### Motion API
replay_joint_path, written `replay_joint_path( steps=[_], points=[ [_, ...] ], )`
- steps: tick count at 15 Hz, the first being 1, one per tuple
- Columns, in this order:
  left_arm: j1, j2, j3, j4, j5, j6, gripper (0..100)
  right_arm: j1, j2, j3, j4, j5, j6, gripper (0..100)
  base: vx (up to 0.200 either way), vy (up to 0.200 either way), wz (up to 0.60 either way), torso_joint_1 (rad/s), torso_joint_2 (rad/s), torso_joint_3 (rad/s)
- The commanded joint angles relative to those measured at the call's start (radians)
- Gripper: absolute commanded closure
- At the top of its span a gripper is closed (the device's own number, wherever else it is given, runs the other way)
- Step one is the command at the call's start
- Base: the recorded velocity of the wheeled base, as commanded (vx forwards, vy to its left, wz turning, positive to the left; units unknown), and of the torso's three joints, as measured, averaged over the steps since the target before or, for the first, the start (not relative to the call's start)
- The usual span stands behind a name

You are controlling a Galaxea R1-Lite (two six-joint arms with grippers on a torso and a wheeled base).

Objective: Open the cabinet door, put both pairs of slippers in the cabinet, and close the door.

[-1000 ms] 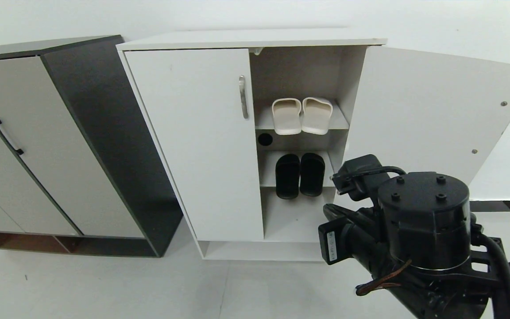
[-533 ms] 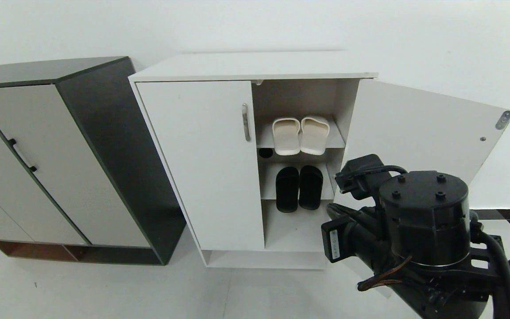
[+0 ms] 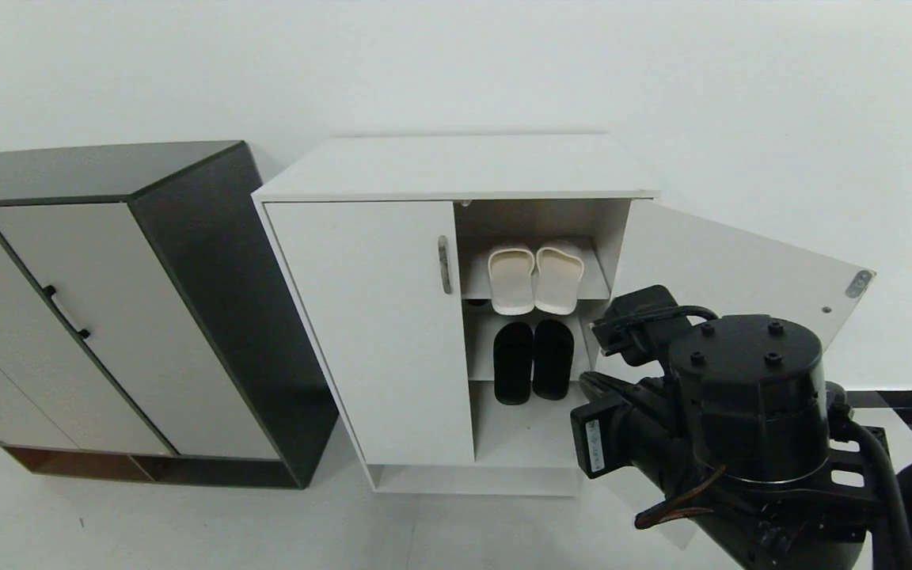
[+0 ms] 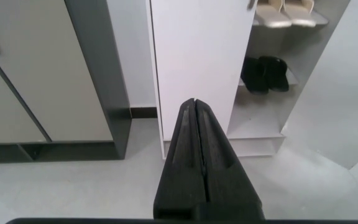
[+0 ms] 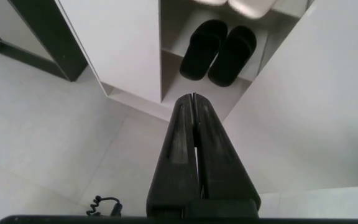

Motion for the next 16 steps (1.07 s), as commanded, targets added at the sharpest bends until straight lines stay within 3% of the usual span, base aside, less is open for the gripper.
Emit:
replay_joint_path(
  steps=[1,13,16],
  points=[
    [-0.001,-0.001,0.000,0.000,0.000,0.001,100,-0.001,-0.002,0.000,0.000,0.001,-0.002,100,0.000,0.000,0.00,0.183,-0.50,-0.315],
    [0.001,0.000,0.000,0.000,-0.001,0.001,100,-0.004,-0.020,0.031,-0.025,0.019,0.000,100,0.000,0.000,0.00,0.217,-0.53,-0.309],
    [-0.001,0.000,0.000,0.000,-0.001,0.001,100,-0.004,-0.022,0.039,-0.037,0.024,-0.002,100,0.000,0.000,0.00,0.089,-0.19,-0.113]
  ],
)
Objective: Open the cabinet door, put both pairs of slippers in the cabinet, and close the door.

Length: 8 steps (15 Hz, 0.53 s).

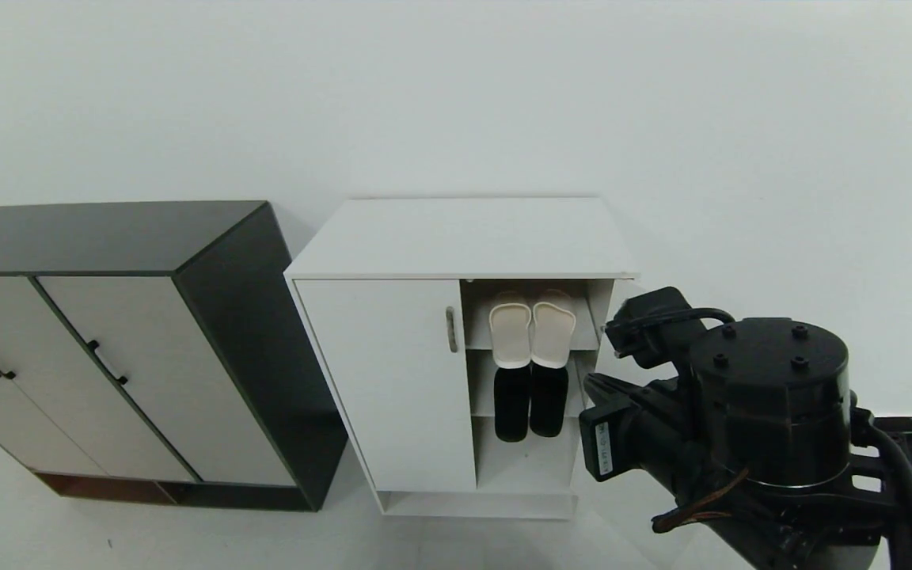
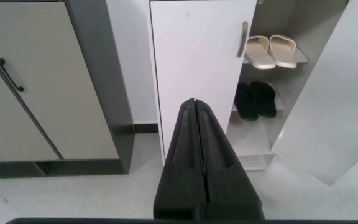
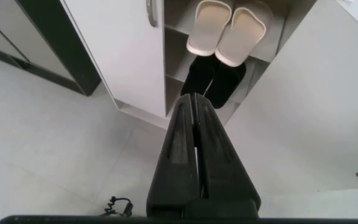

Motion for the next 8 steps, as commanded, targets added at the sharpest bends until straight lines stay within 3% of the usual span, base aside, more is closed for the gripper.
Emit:
replay_joint_path(
  steps=[1,2,7,8],
  points=[
    [0.000,0.000,0.000,0.000,0.000,0.000,100,0.001,-0.004,0.002,-0.001,0.001,-0.001,100,0.000,0.000,0.00,0.032,-0.05,-0.027],
    [0.002,0.000,0.000,0.000,0.000,0.000,100,0.001,-0.004,0.004,0.001,0.001,-0.001,100,0.000,0.000,0.00,0.000,0.00,0.000],
    [0.000,0.000,0.000,0.000,0.000,0.000,100,-0.001,0.003,0.008,-0.001,0.014,-0.007,100,0.000,0.000,-0.60,0.005,-0.01,0.000],
    [0.002,-0.001,0.000,0.000,0.000,0.000,100,-0.007,0.003,0.008,-0.005,0.014,-0.007,100,0.000,0.000,0.00,0.000,0.00,0.000]
  ],
)
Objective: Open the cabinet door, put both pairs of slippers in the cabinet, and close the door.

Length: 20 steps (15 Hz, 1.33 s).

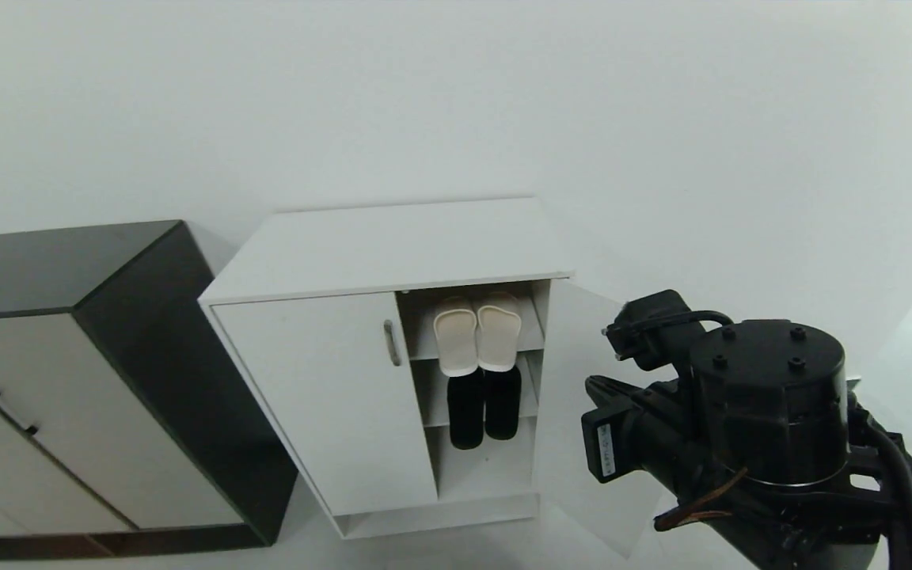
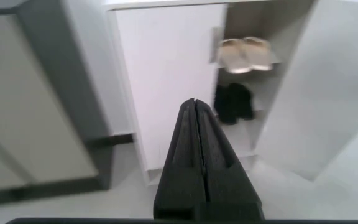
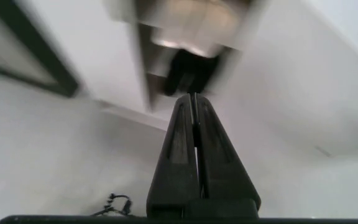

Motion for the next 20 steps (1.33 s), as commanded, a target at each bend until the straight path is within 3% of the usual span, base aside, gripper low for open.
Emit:
replay_joint_path(
  steps=[1,4,5,9,14,20],
  points=[
    [0.000,0.000,0.000,0.000,0.000,0.000,100,-0.015,0.001,0.000,-0.011,0.001,-0.002,100,0.000,0.000,0.00,0.000,0.00,0.000],
    [0.002,0.000,0.000,0.000,0.000,0.000,100,-0.103,0.013,-0.017,-0.051,0.004,-0.035,100,0.000,0.000,0.00,0.000,0.00,0.000],
    [0.000,0.000,0.000,0.000,0.000,0.000,100,-0.132,0.022,-0.077,-0.045,0.001,-0.031,100,0.000,0.000,0.00,0.000,0.00,0.000],
    [0.000,0.000,0.000,0.000,0.000,0.000,100,-0.239,0.063,-0.218,0.106,0.001,0.043,100,0.000,0.000,0.00,0.000,0.00,0.000],
    [0.002,0.000,0.000,0.000,0.002,-0.002,100,-0.350,0.162,-0.263,0.115,0.004,0.072,100,-0.200,0.000,0.00,0.003,0.00,-0.002],
    [0.002,0.000,0.000,0.000,0.003,-0.006,100,-0.511,0.366,-0.537,0.136,0.036,0.064,100,0.000,0.000,0.00,0.000,0.00,0.000]
  ],
)
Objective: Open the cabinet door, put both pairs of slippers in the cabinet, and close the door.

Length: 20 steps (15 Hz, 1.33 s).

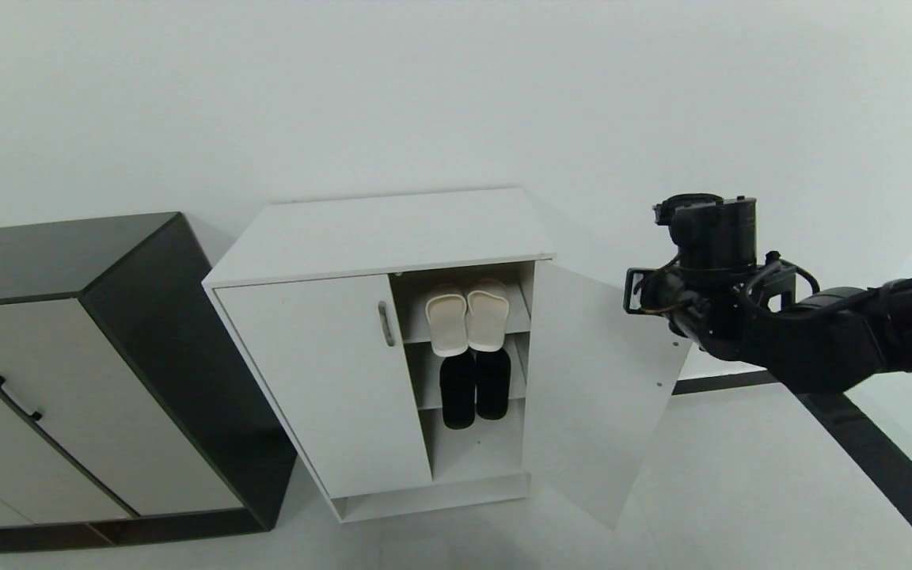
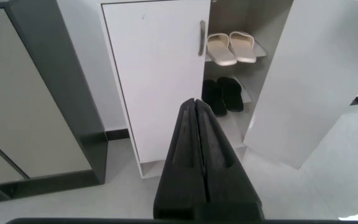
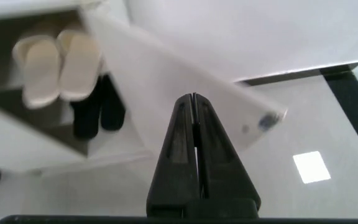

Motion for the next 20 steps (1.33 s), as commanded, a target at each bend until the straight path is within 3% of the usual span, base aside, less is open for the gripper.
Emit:
replay_joint_path(
  steps=[1,8,20],
  points=[
    [0.000,0.000,0.000,0.000,0.000,0.000,100,-0.073,0.121,-0.111,0.005,0.010,-0.002,100,0.000,0.000,0.00,0.000,0.00,0.000],
    [0.000,-0.001,0.002,-0.002,0.026,-0.004,100,-0.138,0.241,-0.234,0.008,0.024,0.001,100,0.000,0.000,0.00,0.000,0.00,0.000],
    [-0.001,0.000,0.002,-0.002,0.025,-0.003,100,-0.129,0.270,-0.219,0.022,0.027,0.007,100,0.000,0.000,0.00,0.000,0.00,0.000]
  ],
)
